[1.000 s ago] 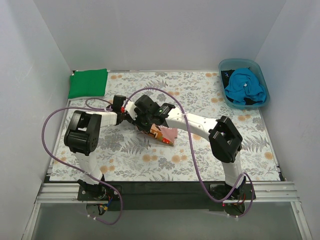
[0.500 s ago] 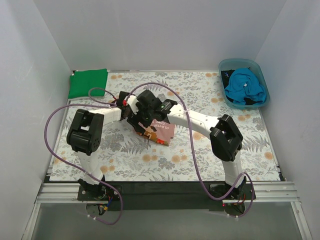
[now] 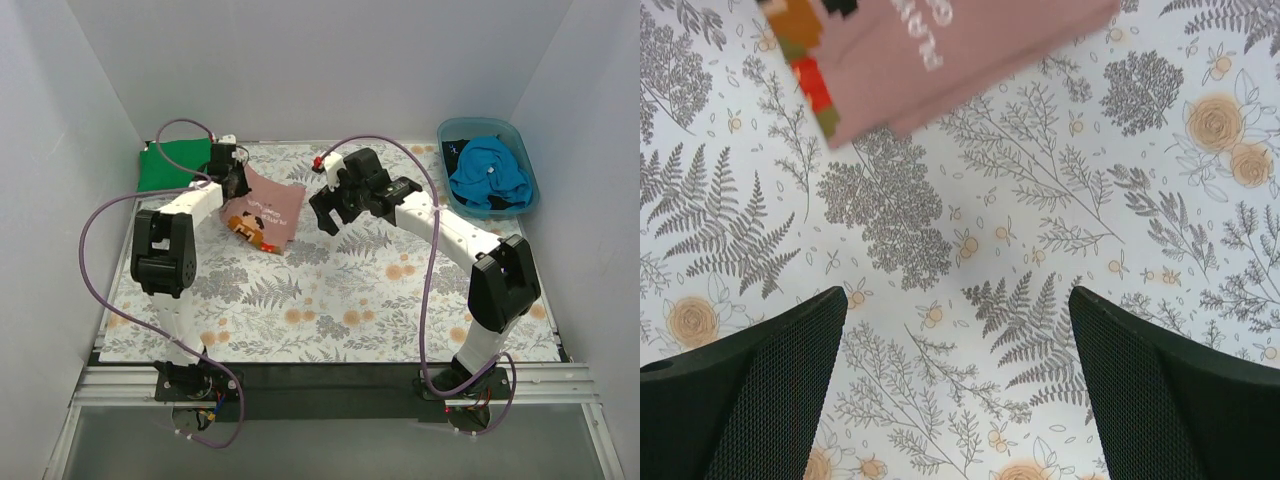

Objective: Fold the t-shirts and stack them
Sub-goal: Neatly place the folded tshirt to the corner

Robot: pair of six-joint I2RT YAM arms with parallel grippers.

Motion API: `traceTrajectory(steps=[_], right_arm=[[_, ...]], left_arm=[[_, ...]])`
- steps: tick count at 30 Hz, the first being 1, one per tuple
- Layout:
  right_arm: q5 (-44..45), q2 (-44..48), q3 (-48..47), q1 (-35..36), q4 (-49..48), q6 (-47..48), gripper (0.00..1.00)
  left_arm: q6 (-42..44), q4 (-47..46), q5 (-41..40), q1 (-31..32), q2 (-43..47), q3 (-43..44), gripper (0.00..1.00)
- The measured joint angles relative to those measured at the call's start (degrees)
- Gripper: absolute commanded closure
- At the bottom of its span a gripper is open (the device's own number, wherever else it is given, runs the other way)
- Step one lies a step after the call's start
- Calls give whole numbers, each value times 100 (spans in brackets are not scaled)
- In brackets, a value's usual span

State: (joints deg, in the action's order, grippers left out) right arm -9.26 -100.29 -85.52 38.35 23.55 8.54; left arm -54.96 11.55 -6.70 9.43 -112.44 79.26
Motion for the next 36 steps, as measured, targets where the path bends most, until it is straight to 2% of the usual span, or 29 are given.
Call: traceTrajectory(steps=[7, 15, 36], right_arm=[[-20, 87, 361, -66, -4, 24, 2], [-79, 87, 398, -85, -11, 26, 2], [-131, 87, 400, -85, -11, 24, 2]], left_arm=[[1292, 50, 278, -702, -737, 1449, 100], [1950, 72, 334, -949, -1189, 2848, 100], [2557, 42, 516, -901, -1141, 3735, 100]])
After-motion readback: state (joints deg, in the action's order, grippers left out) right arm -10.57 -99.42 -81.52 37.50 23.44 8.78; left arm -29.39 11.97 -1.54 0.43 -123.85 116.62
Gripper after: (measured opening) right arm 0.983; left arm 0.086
